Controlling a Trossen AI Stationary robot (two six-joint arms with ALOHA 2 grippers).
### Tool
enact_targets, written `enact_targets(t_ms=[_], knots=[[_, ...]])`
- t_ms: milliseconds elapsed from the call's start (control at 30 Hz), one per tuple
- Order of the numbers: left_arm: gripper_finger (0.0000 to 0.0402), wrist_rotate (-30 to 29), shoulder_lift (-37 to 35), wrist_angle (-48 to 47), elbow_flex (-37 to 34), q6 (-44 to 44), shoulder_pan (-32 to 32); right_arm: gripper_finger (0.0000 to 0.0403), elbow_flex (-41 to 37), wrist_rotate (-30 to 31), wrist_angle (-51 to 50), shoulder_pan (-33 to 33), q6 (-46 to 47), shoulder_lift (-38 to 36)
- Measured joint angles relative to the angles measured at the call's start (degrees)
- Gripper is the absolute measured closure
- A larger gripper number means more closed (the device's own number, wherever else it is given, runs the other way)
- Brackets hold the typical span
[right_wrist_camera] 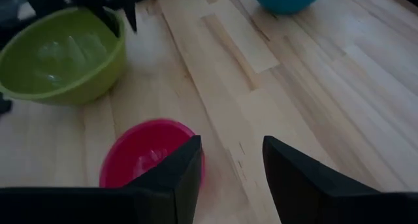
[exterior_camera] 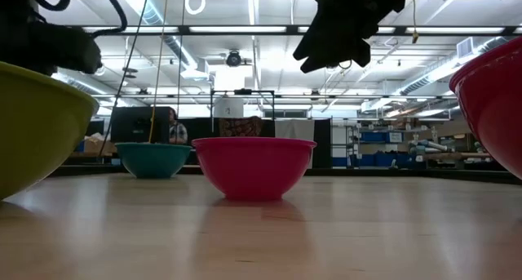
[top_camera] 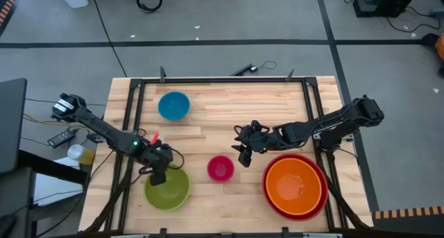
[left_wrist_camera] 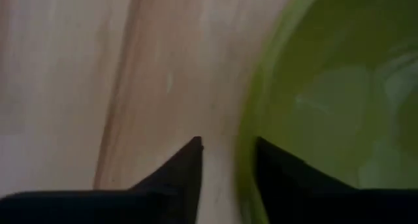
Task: Nest bowls inside each other
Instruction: Stack the green bowl on top of the orange bowl
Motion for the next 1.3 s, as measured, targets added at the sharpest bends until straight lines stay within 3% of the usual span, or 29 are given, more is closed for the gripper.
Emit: enact_targets(t_ms=[133,200,400,733,933,1033,1300], knots=[[0.0365,0.2,2.96,6.0,0.27,3.49,0.18,0.024,0.0,0.0,4.7,0.0,1.07,0.48],[0.0387,0.16,3.53,9.75,0.37,4.05,1.09,0.024,0.02,-0.2,7.11,0.0,1.47,1.1],[0.0386,-2.01,3.44,10.93,1.59,4.7,3.53,0.024,0.07,-2.74,14.45,0.0,1.24,6.84],[0.0391,-9.79,3.35,-1.3,11.07,10.31,5.3,0.0233,6.42,-3.92,15.45,-3.0,-3.98,14.8],[0.0391,-19.59,3.33,-0.38,12.33,10.77,9.26,0.0206,16.25,4.38,0.32,-5.52,-10.73,16.87],[0.0392,-24.38,3.33,-0.14,12.33,10.82,10.48,0.0192,18.65,8.18,-2.43,-6.1,-13.75,17.03],[0.0392,-28.77,3.3,5.94,12.33,15.29,14.3,0.0173,19.43,2.6,5.75,-7.02,-19.95,17.03]])
